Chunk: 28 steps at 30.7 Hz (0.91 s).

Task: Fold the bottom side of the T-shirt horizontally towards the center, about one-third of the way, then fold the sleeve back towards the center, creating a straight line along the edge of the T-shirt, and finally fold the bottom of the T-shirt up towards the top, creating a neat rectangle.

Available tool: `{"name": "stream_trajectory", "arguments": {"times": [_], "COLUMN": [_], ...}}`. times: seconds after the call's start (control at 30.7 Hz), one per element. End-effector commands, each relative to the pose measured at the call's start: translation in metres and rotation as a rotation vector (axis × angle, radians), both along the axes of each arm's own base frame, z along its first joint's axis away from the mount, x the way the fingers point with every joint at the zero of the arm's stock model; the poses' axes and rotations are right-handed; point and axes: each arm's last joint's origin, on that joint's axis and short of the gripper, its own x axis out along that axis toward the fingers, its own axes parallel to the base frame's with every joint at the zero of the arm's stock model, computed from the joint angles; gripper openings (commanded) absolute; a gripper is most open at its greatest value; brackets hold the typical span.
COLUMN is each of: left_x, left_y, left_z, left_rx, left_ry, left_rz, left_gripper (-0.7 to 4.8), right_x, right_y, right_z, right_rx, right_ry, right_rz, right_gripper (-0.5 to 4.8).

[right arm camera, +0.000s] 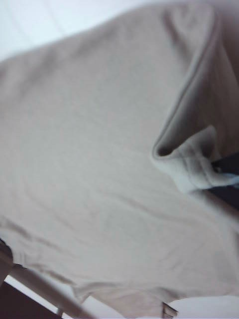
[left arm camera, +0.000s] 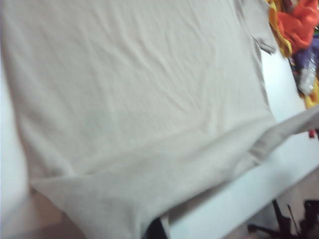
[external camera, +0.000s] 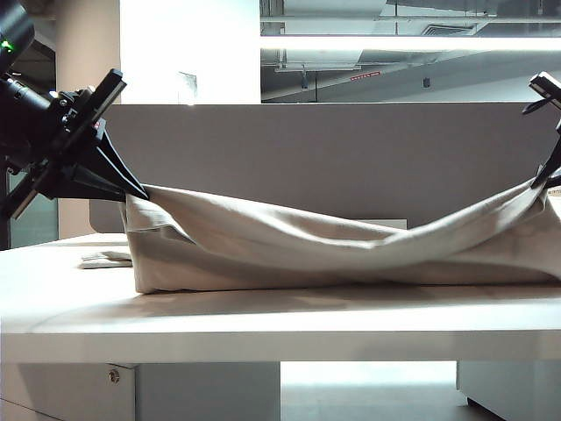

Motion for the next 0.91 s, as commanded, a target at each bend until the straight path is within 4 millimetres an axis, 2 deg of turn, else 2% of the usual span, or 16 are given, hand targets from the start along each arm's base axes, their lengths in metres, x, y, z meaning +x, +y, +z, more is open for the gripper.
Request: {"name": "stream_trajectory", "arguments": {"times": [0.03,0.23,0.42,0.75,0.91], "left_x": [0.006,0.018,0.036,0.061,0.067], "left_y": [0.0,-0.001,-0.005,-0.008,-0.009], "left_z": [0.004,-0.003,-0.01,-0.003,-0.008], "left_rx": [0.014,0.022,0.024,0.036,0.067], "left_ry": [-0.069,-0.068,-0.039,-0.089,-0.096], "left_rz": [0.028,0.044,0.037,0.038,0.064], "left_gripper": [-0.06,-0.06,-0.06,-0.06,-0.06], "right_x": [0.01,0.021,0.031,0.044,0.053], "right_y": [-0.002,-0.005,-0.007,-0.009,-0.011], "right_z": [0.009,0.011,0.004,-0.008,-0.007], "right_rx": [-0.018,-0.037,-0.039,-0.047,-0.056], "right_ry": [-0.045,-0.062,-0.046,-0.071,-0.11], "right_rz": [0.0,-0.021,-0.027,-0.034,-0.039], "right_gripper": [-0.05,-0.05,-0.05,-0.05,-0.05]}}
